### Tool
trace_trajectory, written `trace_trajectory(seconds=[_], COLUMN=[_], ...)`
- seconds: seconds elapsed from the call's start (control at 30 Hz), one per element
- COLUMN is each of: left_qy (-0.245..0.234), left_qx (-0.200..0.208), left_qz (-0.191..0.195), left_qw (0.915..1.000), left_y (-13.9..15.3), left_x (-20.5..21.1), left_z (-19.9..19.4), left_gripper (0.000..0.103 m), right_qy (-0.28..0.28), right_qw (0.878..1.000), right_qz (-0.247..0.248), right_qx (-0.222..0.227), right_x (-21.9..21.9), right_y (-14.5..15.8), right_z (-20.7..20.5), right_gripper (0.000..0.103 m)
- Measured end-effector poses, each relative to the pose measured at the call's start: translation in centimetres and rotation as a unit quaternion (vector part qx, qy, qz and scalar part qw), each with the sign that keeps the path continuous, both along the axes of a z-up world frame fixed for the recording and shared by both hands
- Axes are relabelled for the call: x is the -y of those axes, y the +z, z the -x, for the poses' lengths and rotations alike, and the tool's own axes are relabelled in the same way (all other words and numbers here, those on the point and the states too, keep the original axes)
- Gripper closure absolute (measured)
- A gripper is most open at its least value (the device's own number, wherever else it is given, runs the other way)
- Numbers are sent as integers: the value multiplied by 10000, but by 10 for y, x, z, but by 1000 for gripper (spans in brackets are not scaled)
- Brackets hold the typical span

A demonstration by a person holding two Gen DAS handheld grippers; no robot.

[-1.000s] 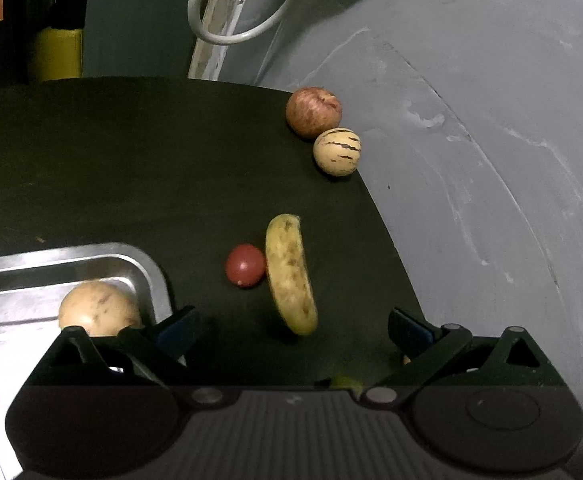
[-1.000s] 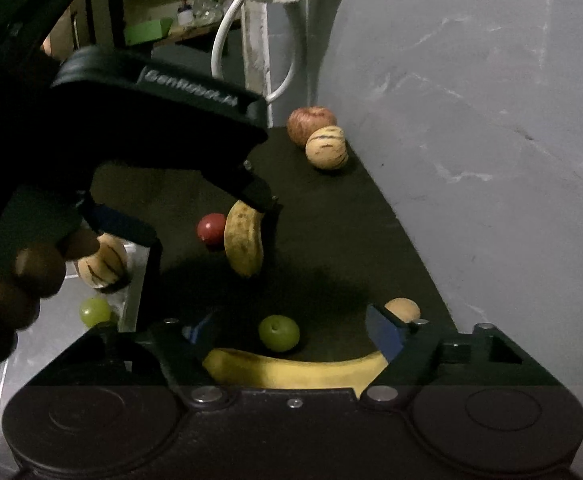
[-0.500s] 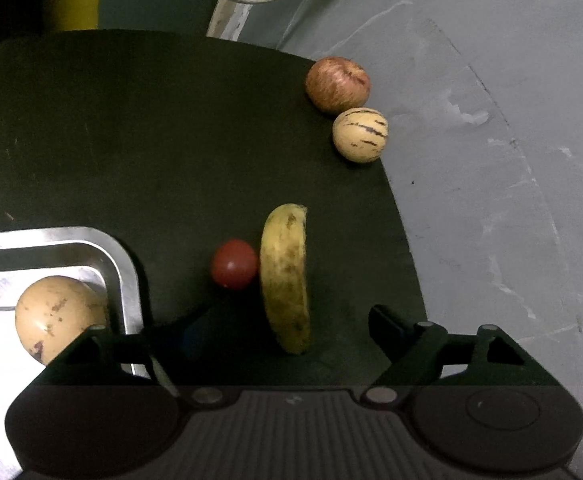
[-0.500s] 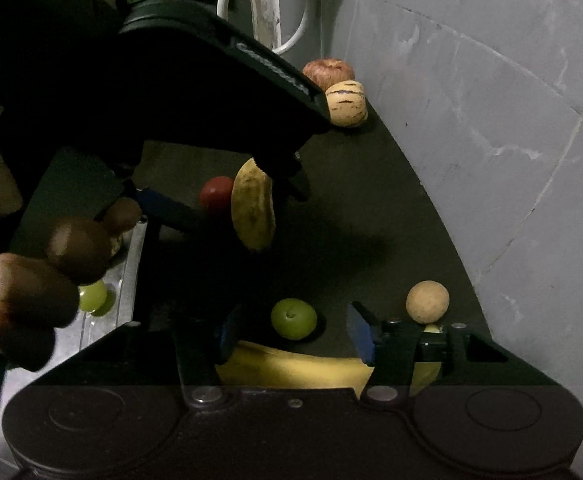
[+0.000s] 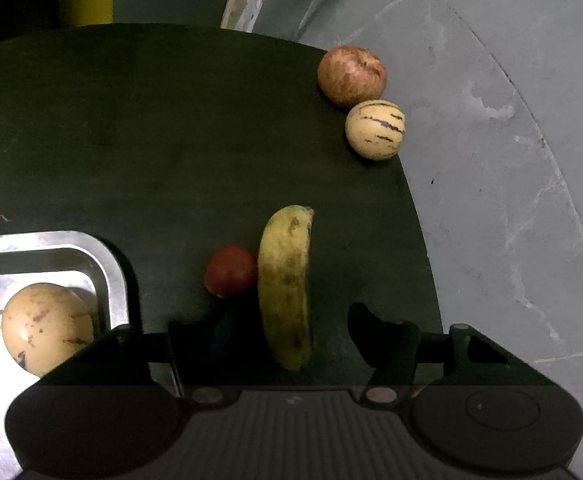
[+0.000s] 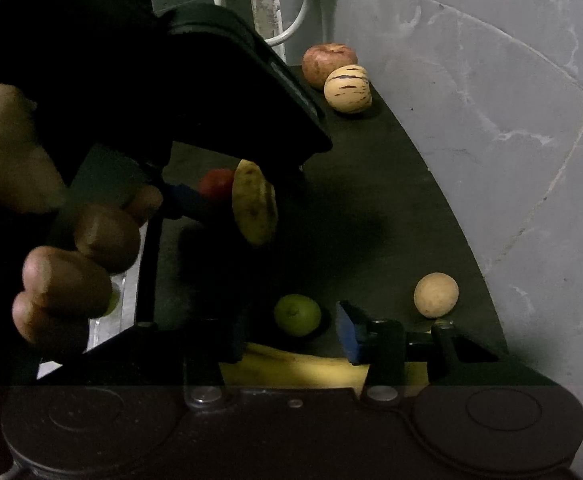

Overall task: Organize fruits
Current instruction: 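Grasp the small banana with the left gripper while the right gripper grasps the green grape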

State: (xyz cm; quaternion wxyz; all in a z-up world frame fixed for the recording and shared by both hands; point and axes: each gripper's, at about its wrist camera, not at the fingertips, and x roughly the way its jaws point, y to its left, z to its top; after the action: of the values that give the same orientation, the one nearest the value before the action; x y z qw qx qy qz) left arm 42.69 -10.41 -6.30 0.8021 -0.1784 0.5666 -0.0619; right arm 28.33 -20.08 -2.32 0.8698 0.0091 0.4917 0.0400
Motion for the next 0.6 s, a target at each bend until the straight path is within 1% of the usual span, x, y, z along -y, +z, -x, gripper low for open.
trace_trajectory(seconds=[0.07,0.23,0.37,0.4,0.43,0.5,0.53,0.6], left_qy=[-31,-60,-54,-47,-46,-57,-54,-36], left_qx=[-55,-73,-105,-105,-105,-96,-100,-106], left_qz=[-17,-15,-57,-74,-101,-181,-216,-168], left_qw=[10000,10000,9999,9999,9999,9998,9997,9998], left_y=[-3,-4,-4,-4,-5,-5,-5,-5], left_x=[1,4,5,5,7,8,8,6], left_z=[-1,-4,-8,-8,-9,-10,-10,-10], left_gripper=[44,46,56,58,60,65,69,70], right_qy=[-7,-52,-28,-27,-49,-89,-99,-109], right_qw=[10000,9996,9995,9996,9997,9996,9996,9996], right_qz=[-71,-231,-260,-249,-210,-238,-230,-237], right_qx=[-30,-124,-151,-152,-145,-132,-120,-77], right_x=[2,6,5,4,5,6,6,5], right_y=[-1,-2,-3,-3,-4,-4,-4,-2], right_z=[-2,-5,-7,-7,-7,-7,-7,-2], right_gripper=[60,61,67,69,76,76,76,77])
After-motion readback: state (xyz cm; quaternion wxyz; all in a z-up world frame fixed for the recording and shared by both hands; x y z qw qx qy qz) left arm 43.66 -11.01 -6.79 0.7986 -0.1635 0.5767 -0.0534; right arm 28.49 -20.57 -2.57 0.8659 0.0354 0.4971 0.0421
